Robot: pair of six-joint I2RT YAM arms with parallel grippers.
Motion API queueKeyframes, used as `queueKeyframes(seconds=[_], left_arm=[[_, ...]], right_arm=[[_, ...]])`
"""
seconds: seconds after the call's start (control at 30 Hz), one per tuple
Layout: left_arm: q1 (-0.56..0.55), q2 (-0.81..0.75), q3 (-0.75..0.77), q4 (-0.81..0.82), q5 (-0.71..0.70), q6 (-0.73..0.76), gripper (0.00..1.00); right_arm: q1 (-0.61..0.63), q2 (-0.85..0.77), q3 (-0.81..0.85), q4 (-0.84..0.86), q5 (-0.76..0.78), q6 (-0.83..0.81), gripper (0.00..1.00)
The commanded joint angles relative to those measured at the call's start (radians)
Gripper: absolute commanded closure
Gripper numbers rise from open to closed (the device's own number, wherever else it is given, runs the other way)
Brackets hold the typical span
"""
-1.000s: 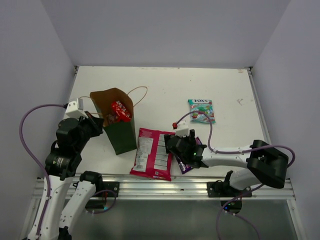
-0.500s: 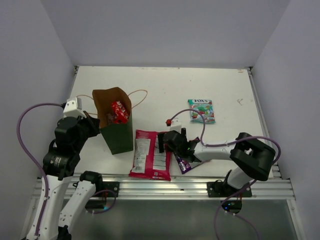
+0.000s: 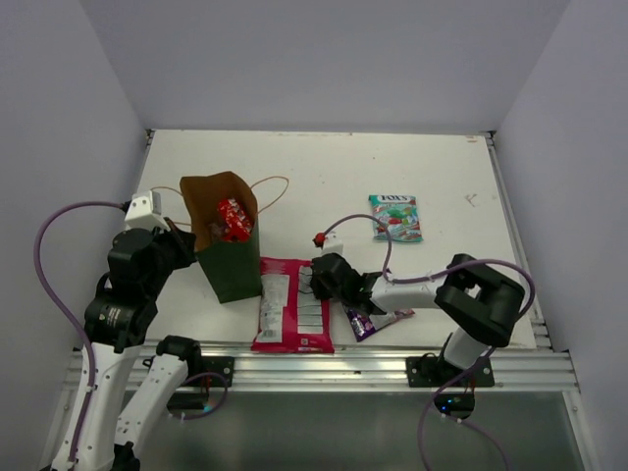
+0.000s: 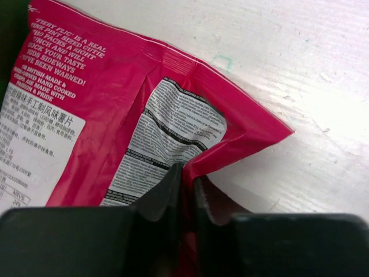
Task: Place the snacks into the paper bag
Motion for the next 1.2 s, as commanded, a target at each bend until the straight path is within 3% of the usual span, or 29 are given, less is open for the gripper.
queueKeyframes(seconds=[0.0, 0.23, 0.4, 0.7, 0.9, 1.0, 1.17], left_arm=[[0.001, 0.001, 0.000, -0.031, -0.006, 0.032, 1.00], [0.003, -0.006, 0.005, -0.034, 0.008, 0.045, 1.00], [0.003, -0.015, -0.013, -0.019, 0.029, 0.045, 1.00], [0.003, -0.023, -0.047, 0.014, 0.080, 0.049, 1.00], [0.001, -0.023, -0.052, 0.021, 0.095, 0.055, 1.00], [0.003, -0.029, -0.053, 0.018, 0.099, 0.057, 1.00], [0.003, -0.035, -0.038, 0.000, 0.094, 0.068, 1.00]], right_arm=[[0.003, -0.009, 0.034, -0.023, -0.010, 0.001, 1.00], [0.020, -0.282, 0.187, -0.418, 0.204, -0.173, 1.00], [0.020, -0.341, 0.546, -0.610, 0.301, -0.342, 1.00], [0.029, -0.022, 1.215, -0.603, 0.329, -0.626, 1.00], [0.122, 0.332, 1.854, -0.658, 0.315, -0.813, 1.00], [0.207, 0.413, 1.955, -0.583, 0.352, -0.913, 1.00], [0.262, 0.374, 1.831, -0.494, 0.350, -0.898, 1.00]])
